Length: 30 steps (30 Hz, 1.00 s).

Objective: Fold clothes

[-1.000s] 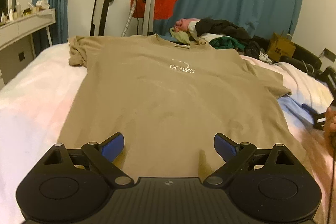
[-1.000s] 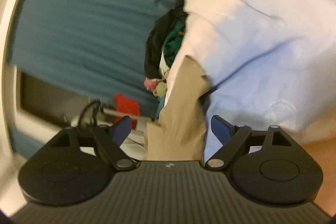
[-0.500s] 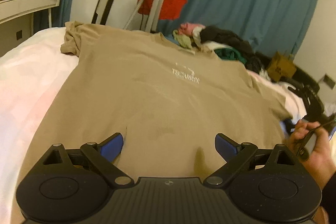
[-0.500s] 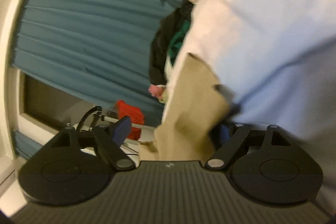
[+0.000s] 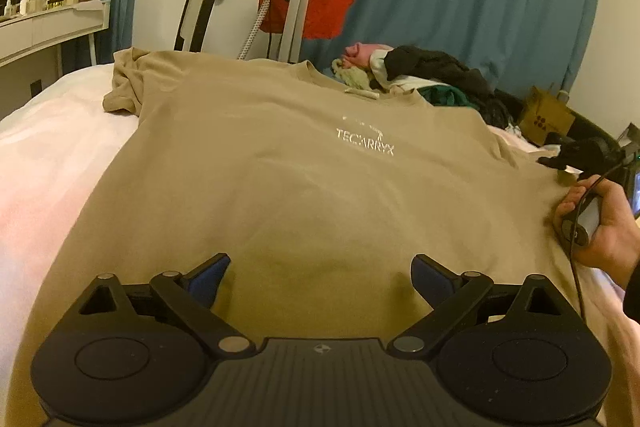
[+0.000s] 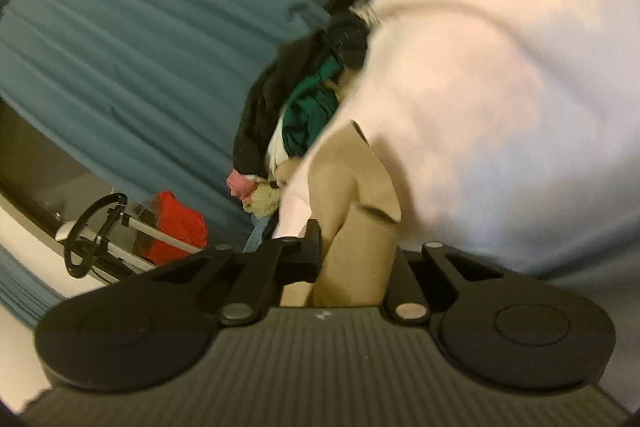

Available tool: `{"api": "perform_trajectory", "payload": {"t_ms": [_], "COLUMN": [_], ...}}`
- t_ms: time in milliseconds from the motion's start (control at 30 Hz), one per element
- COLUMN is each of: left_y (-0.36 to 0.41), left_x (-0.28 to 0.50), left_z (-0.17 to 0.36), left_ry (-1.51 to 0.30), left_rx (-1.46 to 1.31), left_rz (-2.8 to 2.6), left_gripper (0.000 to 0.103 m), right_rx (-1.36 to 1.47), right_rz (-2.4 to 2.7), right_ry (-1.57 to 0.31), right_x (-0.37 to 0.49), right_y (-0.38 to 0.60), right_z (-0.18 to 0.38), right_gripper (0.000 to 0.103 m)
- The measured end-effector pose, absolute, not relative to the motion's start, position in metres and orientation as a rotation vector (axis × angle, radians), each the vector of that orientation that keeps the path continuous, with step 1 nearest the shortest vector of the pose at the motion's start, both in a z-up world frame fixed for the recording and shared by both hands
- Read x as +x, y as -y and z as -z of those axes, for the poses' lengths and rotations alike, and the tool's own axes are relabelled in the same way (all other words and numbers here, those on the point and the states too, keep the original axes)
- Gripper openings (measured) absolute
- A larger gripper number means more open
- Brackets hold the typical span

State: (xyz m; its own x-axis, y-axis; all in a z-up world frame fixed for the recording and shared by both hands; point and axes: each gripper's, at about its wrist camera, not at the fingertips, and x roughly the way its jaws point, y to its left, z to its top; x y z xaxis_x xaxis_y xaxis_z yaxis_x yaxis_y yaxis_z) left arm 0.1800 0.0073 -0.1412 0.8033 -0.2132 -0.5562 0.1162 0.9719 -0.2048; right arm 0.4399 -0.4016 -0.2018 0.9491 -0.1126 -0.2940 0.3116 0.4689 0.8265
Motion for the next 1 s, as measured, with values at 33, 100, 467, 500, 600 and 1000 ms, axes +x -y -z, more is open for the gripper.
{"api": "perform_trajectory", "payload": {"t_ms": [33,100,467,500,600,1000], "left_y": [-0.010,-0.020,-0.090,-0.098,-0.120,-0.118], "left_x": [0.181,0.183,0.190,0.191,0.192,0.229], "left_z": [0.139,0.133,0.095,0.093,0.091,0.122], "left_ry": [-0.610,-0.600,-0.593,-0.594,-0.580,-0.653], "left_rx": [-0.176,-0.211,-0.375,-0.392,-0.450,-0.291], "left_rz": [0.175,0.163,0.038,0.028,-0.001,-0.067], "left_gripper": [0.097,0.097,0.098,0.098,0.099,0.098], "right_rx": [1.015,0.924,0.427,0.373,0.211,-0.087], "right_rz": [0.276,0.301,0.269,0.248,0.179,0.011], "right_ry": [-0.204,-0.201,-0.122,-0.130,-0.193,-0.498], "right_x": [0.436,0.433,0.422,0.428,0.445,0.506], "right_y": [0.398,0.387,0.240,0.219,0.155,0.030], "right_z": [0.191,0.166,0.041,0.041,0.056,0.158], "right_gripper": [0.010,0.009,0.008,0.008,0.008,0.013]}}
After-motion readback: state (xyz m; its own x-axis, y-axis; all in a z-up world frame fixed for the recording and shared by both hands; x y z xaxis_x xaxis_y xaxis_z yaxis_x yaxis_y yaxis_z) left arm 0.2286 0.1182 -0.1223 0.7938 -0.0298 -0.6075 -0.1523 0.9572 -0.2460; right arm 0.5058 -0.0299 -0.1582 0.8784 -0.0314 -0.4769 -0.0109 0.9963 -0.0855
